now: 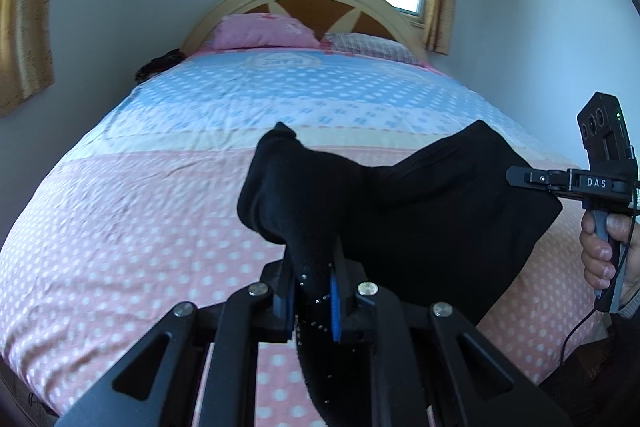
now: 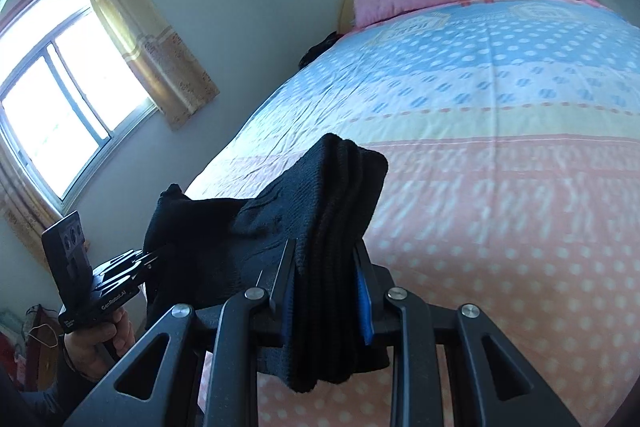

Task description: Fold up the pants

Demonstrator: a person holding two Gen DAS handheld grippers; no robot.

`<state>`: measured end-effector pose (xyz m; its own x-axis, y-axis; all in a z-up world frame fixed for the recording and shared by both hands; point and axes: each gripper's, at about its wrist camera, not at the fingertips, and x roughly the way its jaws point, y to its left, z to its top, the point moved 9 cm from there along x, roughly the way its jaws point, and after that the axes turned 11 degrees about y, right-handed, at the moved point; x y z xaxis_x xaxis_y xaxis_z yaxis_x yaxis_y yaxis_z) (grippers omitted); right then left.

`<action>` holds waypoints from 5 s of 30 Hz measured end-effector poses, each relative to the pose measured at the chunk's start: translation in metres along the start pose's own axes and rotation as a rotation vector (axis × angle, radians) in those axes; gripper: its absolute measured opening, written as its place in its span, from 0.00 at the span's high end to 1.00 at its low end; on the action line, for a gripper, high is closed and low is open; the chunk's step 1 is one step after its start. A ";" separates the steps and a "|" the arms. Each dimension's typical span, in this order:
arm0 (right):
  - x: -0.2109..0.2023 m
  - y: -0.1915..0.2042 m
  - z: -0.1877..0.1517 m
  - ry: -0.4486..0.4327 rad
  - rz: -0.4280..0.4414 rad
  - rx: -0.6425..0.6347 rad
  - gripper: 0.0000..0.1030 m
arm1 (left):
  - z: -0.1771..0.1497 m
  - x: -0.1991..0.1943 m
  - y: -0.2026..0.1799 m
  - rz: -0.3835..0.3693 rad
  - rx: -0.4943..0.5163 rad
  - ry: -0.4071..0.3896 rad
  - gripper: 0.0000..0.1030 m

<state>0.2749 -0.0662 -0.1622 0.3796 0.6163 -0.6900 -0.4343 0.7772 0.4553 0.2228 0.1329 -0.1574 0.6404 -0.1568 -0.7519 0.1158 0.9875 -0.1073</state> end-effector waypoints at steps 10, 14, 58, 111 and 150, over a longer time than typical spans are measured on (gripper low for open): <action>0.048 0.024 0.018 0.050 0.028 -0.026 0.75 | -0.007 -0.003 0.043 0.017 -0.086 -0.017 0.87; 0.063 0.032 0.026 0.066 0.040 -0.033 0.75 | -0.010 -0.002 0.059 0.025 -0.118 -0.018 0.87; 0.093 -0.043 0.025 0.009 -0.227 0.170 0.36 | -0.070 0.018 0.138 0.231 -0.235 0.096 0.07; -0.056 0.153 -0.064 -0.211 -0.329 -0.272 0.28 | -0.031 -0.131 0.058 0.218 -0.119 -0.258 0.00; -0.048 0.150 -0.071 -0.201 -0.335 -0.276 0.28 | -0.033 -0.115 0.054 0.303 -0.079 -0.196 0.00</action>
<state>0.1330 0.0117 -0.1005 0.6748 0.3708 -0.6381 -0.4510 0.8916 0.0412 0.1304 0.2049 -0.0979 0.7706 0.1496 -0.6194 -0.1551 0.9869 0.0454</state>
